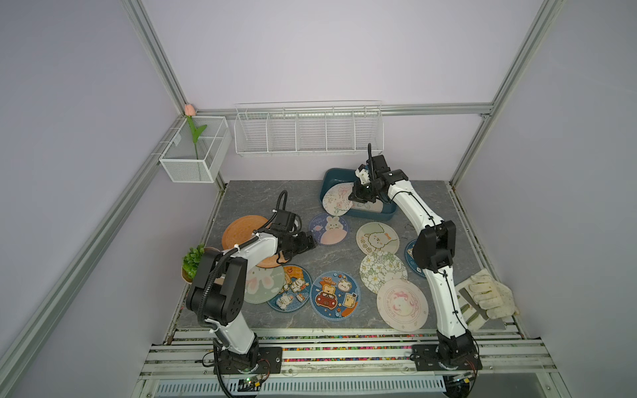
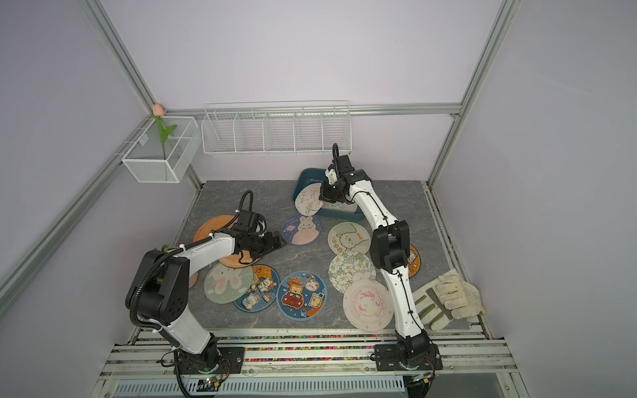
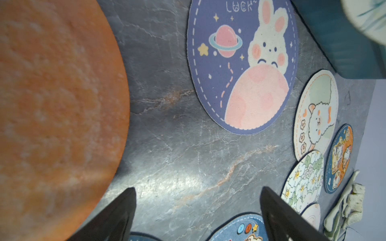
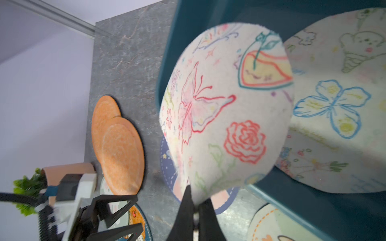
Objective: Put the coasters into the storage box
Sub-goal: Place the coaster in the storage box.
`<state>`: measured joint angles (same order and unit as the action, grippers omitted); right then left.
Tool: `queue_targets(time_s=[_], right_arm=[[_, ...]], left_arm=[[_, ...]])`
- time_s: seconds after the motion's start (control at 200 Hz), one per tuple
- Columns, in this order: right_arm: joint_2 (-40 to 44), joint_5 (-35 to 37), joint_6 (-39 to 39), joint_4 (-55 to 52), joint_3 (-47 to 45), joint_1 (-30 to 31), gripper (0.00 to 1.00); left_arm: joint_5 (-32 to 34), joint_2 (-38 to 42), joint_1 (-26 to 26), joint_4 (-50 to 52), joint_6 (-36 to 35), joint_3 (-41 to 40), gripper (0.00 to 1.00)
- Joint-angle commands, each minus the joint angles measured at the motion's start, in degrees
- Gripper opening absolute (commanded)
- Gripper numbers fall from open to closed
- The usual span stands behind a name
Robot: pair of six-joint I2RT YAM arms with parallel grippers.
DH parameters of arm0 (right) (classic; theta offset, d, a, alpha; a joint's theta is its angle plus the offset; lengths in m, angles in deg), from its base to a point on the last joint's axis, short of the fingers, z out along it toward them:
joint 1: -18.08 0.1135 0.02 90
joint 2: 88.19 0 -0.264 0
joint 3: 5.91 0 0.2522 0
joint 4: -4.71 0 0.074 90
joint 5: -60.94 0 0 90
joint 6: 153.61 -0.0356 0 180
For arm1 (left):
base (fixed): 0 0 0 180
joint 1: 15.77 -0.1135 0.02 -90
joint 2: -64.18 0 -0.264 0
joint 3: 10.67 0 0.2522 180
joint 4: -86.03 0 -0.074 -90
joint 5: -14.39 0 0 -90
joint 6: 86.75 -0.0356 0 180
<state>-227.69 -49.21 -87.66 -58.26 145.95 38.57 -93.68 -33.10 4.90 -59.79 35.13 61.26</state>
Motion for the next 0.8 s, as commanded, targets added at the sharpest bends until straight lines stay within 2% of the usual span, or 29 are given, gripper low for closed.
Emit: queue_targets(time_s=[0.0,0.34,0.49,0.51,0.615,0.65,0.725,0.795], right_arm=[[-0.7,1.8,-0.4,3.1,1.6,-2.0,0.06],[-4.4,6.6,-1.3,5.4,1.6,-7.5,0.06],[-6.5,9.1,-1.3,2.9,2.9,-8.4,0.07],[-6.6,9.5,-1.0,2.3,3.0,-8.4,0.11],[-5.9,11.8,0.1,0.1,2.6,-8.4,0.56],[-5.2,12.1,0.4,-0.2,1.8,-8.3,0.68],[-2.8,13.0,0.9,0.4,-1.0,-8.4,0.81],[0.0,13.9,1.6,1.5,-4.1,-8.4,0.90]], left_arm=[[-0.1,-0.3,-0.1,1.1,-0.7,1.4,0.93],[0.0,-1.6,-0.2,1.5,-1.1,2.9,0.94],[-0.2,-2.0,-0.2,2.0,-1.4,3.5,0.94],[-0.1,-2.0,-0.2,2.1,-1.4,3.6,0.94],[0.2,-2.0,-0.2,2.3,-1.7,4.0,0.95],[0.3,-1.9,-0.2,2.4,-1.6,4.0,0.95],[0.4,-2.0,-0.2,2.4,-1.7,4.2,0.95],[0.4,-2.1,-0.2,2.4,-1.6,4.4,0.95]])
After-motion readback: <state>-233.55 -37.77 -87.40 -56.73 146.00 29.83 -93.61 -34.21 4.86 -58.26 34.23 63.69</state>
